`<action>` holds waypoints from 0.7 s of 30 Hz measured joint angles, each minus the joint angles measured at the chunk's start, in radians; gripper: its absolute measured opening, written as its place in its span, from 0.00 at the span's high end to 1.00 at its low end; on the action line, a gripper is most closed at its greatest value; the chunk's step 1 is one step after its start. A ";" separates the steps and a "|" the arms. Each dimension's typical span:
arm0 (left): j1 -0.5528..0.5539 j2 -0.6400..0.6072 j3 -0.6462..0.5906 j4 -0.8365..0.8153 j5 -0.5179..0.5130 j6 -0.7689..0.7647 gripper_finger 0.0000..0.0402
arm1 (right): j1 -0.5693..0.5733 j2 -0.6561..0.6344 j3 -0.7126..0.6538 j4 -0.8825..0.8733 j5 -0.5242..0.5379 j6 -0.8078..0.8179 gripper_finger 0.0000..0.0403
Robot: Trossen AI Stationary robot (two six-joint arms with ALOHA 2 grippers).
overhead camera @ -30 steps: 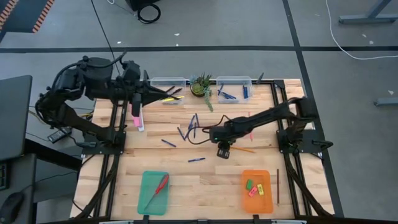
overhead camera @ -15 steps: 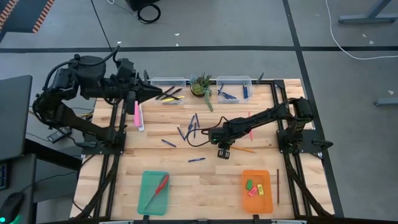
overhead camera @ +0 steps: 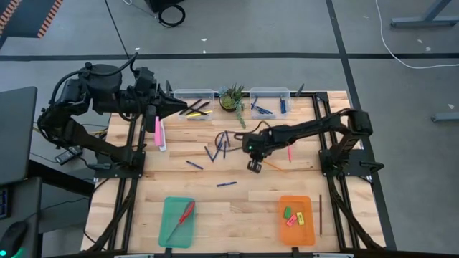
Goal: Sort crayons/erasers/pens/pencils in bins
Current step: Put the yellow pencil into the right transparent bin
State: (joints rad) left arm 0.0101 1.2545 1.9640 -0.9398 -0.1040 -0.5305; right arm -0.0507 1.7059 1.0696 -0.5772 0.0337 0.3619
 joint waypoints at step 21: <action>0.026 0.000 0.000 0.083 -0.013 0.079 0.91 | -0.251 -0.137 0.110 0.019 -0.046 0.087 0.93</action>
State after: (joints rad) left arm 0.0362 1.2545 1.9636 -0.8570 -0.1167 -0.4515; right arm -0.3017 1.5689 1.1796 -0.5582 -0.0128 0.4484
